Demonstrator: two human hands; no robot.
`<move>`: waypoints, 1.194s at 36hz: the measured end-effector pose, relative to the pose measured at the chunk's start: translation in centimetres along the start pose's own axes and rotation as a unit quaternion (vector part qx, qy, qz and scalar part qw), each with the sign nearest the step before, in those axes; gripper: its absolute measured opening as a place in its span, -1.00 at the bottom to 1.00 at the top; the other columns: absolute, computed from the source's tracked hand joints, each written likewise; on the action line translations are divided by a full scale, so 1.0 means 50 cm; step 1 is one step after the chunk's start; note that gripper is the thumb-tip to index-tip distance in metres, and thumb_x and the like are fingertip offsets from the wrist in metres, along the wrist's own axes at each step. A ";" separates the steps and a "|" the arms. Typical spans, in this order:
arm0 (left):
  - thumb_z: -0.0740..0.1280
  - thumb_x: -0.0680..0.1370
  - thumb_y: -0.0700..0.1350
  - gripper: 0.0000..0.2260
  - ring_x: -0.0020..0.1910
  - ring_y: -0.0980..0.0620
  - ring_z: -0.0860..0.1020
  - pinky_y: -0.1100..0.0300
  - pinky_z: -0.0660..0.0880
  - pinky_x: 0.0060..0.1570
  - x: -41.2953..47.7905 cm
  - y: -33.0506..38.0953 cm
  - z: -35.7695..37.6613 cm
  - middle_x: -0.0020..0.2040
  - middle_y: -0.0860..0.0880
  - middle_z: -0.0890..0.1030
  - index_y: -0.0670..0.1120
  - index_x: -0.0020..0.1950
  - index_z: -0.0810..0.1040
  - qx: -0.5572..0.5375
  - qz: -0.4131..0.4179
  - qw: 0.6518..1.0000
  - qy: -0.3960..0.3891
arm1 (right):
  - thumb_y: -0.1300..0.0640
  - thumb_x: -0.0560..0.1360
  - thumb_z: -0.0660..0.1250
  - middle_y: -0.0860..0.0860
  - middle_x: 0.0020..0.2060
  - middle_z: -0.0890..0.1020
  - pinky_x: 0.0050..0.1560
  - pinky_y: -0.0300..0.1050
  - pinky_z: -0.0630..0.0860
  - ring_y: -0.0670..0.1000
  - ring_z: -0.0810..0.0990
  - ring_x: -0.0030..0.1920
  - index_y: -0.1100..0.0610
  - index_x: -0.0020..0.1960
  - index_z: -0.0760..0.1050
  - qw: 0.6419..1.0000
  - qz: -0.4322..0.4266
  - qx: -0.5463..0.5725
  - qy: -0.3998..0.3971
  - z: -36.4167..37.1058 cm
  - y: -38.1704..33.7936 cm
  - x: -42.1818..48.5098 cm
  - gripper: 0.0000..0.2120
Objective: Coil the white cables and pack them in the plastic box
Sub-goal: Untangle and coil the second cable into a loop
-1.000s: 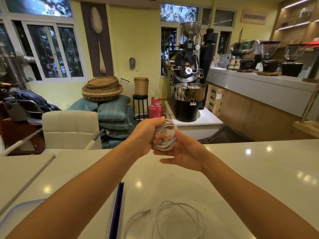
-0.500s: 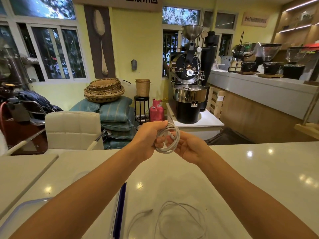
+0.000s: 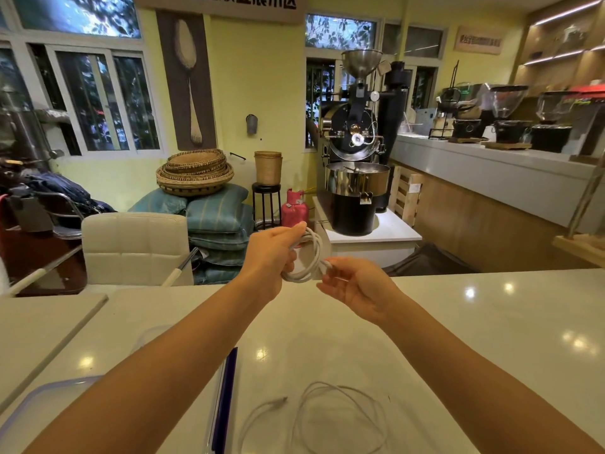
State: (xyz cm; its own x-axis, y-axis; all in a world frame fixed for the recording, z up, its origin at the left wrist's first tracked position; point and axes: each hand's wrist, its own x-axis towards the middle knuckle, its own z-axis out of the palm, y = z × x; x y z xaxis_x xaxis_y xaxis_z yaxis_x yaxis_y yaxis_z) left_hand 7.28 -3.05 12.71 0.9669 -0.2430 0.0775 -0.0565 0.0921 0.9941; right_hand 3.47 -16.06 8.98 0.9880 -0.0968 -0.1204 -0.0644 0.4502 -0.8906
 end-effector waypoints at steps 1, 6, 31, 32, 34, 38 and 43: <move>0.29 0.52 -0.07 -0.76 -0.70 0.18 0.19 0.39 0.18 -0.67 0.001 0.000 -0.001 -0.74 0.10 0.27 -0.11 -0.33 0.53 0.002 -0.001 1.000 0.002 | 0.28 0.51 0.15 0.13 -0.30 0.47 -0.35 -0.14 0.63 0.02 0.51 -0.27 0.28 -0.22 0.44 1.000 -0.003 -0.020 0.001 0.000 0.002 -0.003 -0.83; 0.27 0.52 -0.06 -0.77 -0.61 0.15 0.19 0.37 0.18 -0.67 0.004 -0.003 -0.004 -0.65 0.08 0.27 -0.11 -0.31 0.53 0.009 -0.026 0.999 -0.028 | 0.26 0.49 0.20 0.09 -0.24 0.53 -0.14 -0.13 0.55 0.01 0.54 -0.19 0.24 -0.14 0.45 0.974 -0.060 -0.211 -0.051 0.005 0.006 -0.007 -0.92; 0.12 0.56 -0.11 -0.68 -0.72 0.17 0.21 0.40 0.13 -0.72 0.005 0.007 -0.015 -0.60 0.01 0.37 -0.13 -0.38 0.38 -0.059 -0.116 0.983 -0.126 | 0.28 0.52 0.20 -0.03 -0.29 0.49 -0.33 -0.25 0.47 -0.08 0.45 -0.35 0.11 0.21 0.31 0.871 -0.232 -0.426 -0.077 0.027 0.041 0.001 -0.72; 0.12 0.57 -0.11 -0.68 -0.72 0.18 0.20 0.40 0.13 -0.72 0.005 0.008 -0.014 -0.61 0.02 0.36 -0.12 -0.39 0.37 -0.065 -0.116 0.984 -0.120 | 0.29 0.51 0.21 -0.03 -0.29 0.50 -0.33 -0.27 0.48 -0.09 0.47 -0.37 0.17 0.22 0.33 0.875 -0.233 -0.416 -0.076 0.028 0.040 0.001 -0.72; 0.13 0.57 -0.10 -0.68 -0.72 0.18 0.20 0.40 0.12 -0.73 0.004 0.008 -0.012 -0.63 0.03 0.35 -0.12 -0.38 0.37 -0.070 -0.115 0.985 -0.110 | 0.31 0.49 0.24 0.00 -0.28 0.53 -0.35 -0.33 0.50 -0.14 0.52 -0.40 0.22 0.19 0.37 0.887 -0.236 -0.388 -0.077 0.030 0.040 0.000 -0.72; 0.17 0.56 -0.10 -0.72 -0.73 0.18 0.21 0.41 0.16 -0.71 -0.001 0.004 -0.006 -0.66 0.05 0.36 -0.13 -0.35 0.39 -0.063 -0.111 0.987 -0.101 | 0.36 0.44 0.29 -0.02 -0.25 0.57 -0.36 -0.35 0.54 -0.19 0.59 -0.39 0.24 0.14 0.44 0.902 -0.243 -0.347 -0.080 0.034 0.043 -0.001 -0.72; 0.19 0.56 -0.09 -0.75 -0.73 0.17 0.25 0.40 0.22 -0.70 -0.007 0.000 -0.005 -0.66 0.05 0.36 -0.13 -0.31 0.39 -0.070 -0.102 0.987 -0.099 | 0.38 0.40 0.33 -0.05 -0.24 0.60 -0.33 -0.34 0.58 -0.19 0.63 -0.34 0.24 0.07 0.49 0.916 -0.236 -0.310 -0.092 0.032 0.045 0.000 -0.75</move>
State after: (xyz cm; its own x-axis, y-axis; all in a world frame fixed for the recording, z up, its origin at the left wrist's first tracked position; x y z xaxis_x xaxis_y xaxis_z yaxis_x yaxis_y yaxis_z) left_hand 7.03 -2.74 12.66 0.8864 -0.4529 -0.0955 0.1818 0.1508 0.9717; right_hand 3.55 -13.64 7.69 0.9296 0.0266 0.3675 0.3652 -0.1998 -0.9092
